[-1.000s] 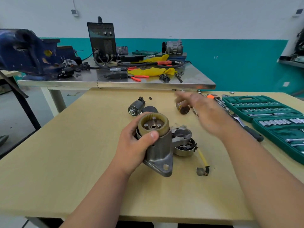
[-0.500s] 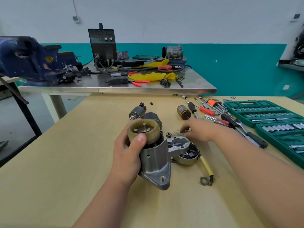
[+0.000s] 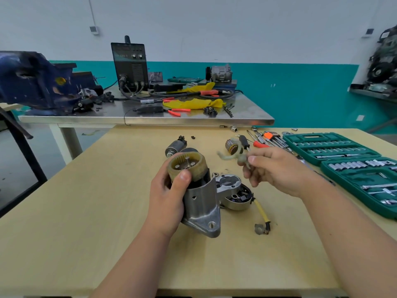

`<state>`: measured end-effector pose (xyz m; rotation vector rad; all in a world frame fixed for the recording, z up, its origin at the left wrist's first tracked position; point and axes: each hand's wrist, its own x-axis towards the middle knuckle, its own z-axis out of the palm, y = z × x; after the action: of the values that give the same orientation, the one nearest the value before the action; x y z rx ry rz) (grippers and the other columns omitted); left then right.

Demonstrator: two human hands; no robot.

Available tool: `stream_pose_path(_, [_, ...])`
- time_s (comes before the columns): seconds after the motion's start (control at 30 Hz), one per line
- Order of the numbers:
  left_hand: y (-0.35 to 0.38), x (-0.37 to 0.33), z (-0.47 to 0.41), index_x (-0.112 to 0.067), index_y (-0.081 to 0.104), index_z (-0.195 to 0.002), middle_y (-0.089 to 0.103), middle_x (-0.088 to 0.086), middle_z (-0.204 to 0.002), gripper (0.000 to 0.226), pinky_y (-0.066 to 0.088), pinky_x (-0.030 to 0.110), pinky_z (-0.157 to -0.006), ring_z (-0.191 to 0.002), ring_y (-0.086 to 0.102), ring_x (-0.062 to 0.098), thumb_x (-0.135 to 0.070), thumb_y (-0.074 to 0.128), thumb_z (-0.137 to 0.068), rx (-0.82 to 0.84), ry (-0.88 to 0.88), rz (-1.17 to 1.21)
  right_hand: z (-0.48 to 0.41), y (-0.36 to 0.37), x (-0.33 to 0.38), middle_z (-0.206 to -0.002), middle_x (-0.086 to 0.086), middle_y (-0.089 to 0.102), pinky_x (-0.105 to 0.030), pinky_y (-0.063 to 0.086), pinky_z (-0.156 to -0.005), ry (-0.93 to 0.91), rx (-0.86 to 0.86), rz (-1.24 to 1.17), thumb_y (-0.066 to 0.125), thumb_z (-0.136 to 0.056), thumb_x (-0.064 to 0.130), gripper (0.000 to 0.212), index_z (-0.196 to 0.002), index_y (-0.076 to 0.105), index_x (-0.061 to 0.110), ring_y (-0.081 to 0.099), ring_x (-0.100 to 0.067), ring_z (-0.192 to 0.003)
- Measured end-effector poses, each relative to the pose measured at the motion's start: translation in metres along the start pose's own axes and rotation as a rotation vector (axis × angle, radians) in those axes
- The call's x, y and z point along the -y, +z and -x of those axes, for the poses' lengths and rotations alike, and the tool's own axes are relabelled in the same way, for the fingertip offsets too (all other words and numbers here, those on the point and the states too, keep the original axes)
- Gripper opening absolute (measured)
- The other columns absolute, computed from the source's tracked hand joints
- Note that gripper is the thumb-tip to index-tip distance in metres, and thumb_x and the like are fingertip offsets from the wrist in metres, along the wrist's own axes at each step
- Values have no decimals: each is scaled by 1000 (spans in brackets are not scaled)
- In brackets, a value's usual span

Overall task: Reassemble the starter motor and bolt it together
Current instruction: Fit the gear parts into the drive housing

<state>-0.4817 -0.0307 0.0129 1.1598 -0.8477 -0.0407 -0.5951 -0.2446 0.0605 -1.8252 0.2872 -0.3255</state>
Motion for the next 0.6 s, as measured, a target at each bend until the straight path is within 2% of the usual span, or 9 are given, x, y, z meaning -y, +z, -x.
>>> stream_pose_path(0.1, [0, 0, -1, -40, 71, -103, 73, -4, -107, 33, 53, 26, -83, -101, 67, 15, -56, 60, -77, -14, -15, 11, 14, 14, 10, -70, -7, 69, -24, 51, -54, -15, 116, 20, 44, -100, 13, 32, -91, 75, 17, 61, -21, -57])
stream_pose_path(0.23, [1, 1, 0, -31, 70, -107, 73, -4, -107, 42, 51, 23, -82, -101, 68, 13, -60, 61, -78, -27, -13, 17, 14, 22, 13, -61, -8, 64, -24, 47, -46, 19, 74, -56, 43, -101, 12, 28, -99, 70, 18, 55, -18, -48])
stream_pose_path(0.33, [1, 2, 0, -28, 68, -109, 72, -3, -108, 44, 51, 24, -83, -103, 67, 15, -59, 59, -80, -34, -2, 11, 11, 22, 18, -55, -7, 56, -24, 43, -41, 66, 49, -160, 44, -101, 11, 32, -87, 72, 16, 47, -17, -43])
stream_pose_path(0.47, [2, 2, 1, -35, 70, -107, 71, -3, -109, 52, 50, 22, -84, -104, 66, 15, -76, 60, -75, -20, 30, -9, 10, 22, 30, -54, -6, 54, -23, 42, -41, 98, 164, -208, 44, -101, 13, 41, -77, 76, 17, 44, -14, -40])
stream_pose_path(0.6, [3, 2, 1, -27, 67, -111, 70, 1, -110, 62, 50, 25, -87, -105, 66, 19, -78, 59, -75, -24, 60, -27, 9, 32, 40, -53, -7, 56, -23, 43, -40, 107, 103, -10, 46, -101, 13, 32, -82, 72, 10, 47, -15, -40])
